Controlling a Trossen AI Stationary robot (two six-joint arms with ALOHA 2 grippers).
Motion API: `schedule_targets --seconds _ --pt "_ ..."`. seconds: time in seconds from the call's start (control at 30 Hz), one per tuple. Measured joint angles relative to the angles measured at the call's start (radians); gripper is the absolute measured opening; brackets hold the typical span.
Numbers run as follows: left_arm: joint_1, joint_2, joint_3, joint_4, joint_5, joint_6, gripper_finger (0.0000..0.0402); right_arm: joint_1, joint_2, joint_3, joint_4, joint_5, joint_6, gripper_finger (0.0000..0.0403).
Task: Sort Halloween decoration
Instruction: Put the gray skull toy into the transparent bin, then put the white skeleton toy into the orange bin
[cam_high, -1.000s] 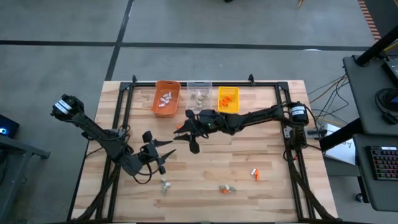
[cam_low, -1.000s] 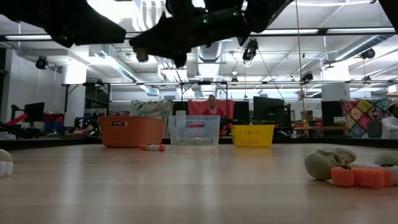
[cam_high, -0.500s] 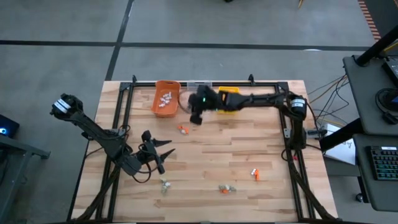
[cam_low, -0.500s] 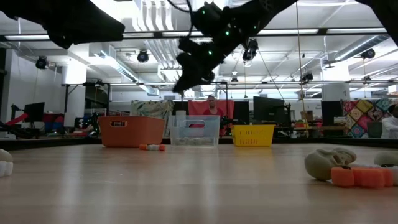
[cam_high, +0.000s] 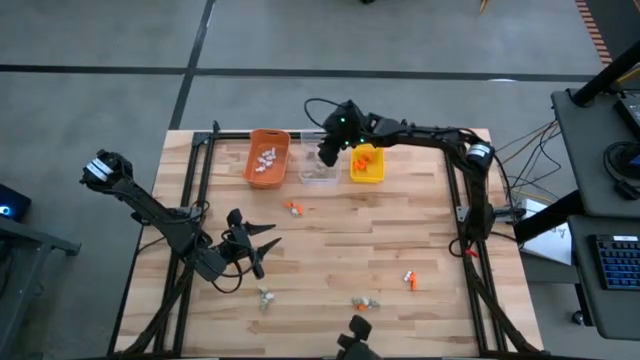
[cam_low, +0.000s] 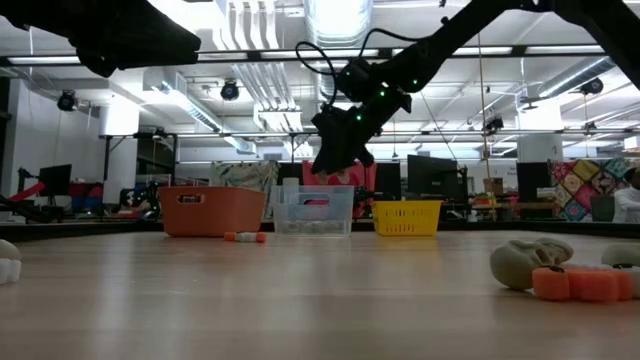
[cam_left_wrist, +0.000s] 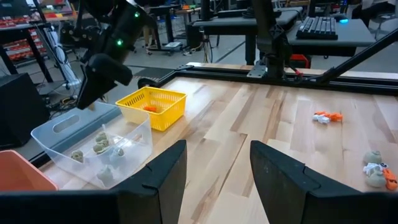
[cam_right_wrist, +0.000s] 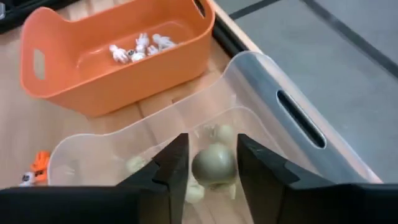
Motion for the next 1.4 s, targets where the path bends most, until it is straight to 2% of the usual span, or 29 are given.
schedule_targets --seconds 0.2,0.37,0.57,0.8,0.97,1.2,1.4 --pt "0.003 0.0 0.0 0.002 0.0 0.0 0.0159 -0.001 0.016 0.0 0.001 0.041 0.028 0.0174" --pt "0.003 0.0 0.0 0.003 0.0 -0.005 0.0159 0.005 -0.015 0.0 -0.002 0.023 0.072 0.0194" --pt "0.004 0.001 0.0 0.003 0.0 -0.004 0.0159 0.062 -0.095 0.0 -0.076 -0.054 0.078 0.0186" --pt "0.004 0.001 0.0 0.003 0.0 0.046 0.0159 0.194 -0.185 -0.001 -0.241 -0.055 0.039 0.017" --pt "0.004 0.001 0.0 0.01 -0.001 0.067 0.0159 0.303 -0.213 -0.026 -0.309 -0.016 0.041 0.0162" --pt "0.019 0.001 0.0 0.01 -0.002 0.085 0.0159 0.429 -0.214 -0.051 -0.374 -0.009 0.139 0.0151" --pt "0.043 0.001 0.0 0.009 -0.001 0.101 0.0159 0.519 -0.214 -0.072 -0.533 -0.011 0.274 0.0149"
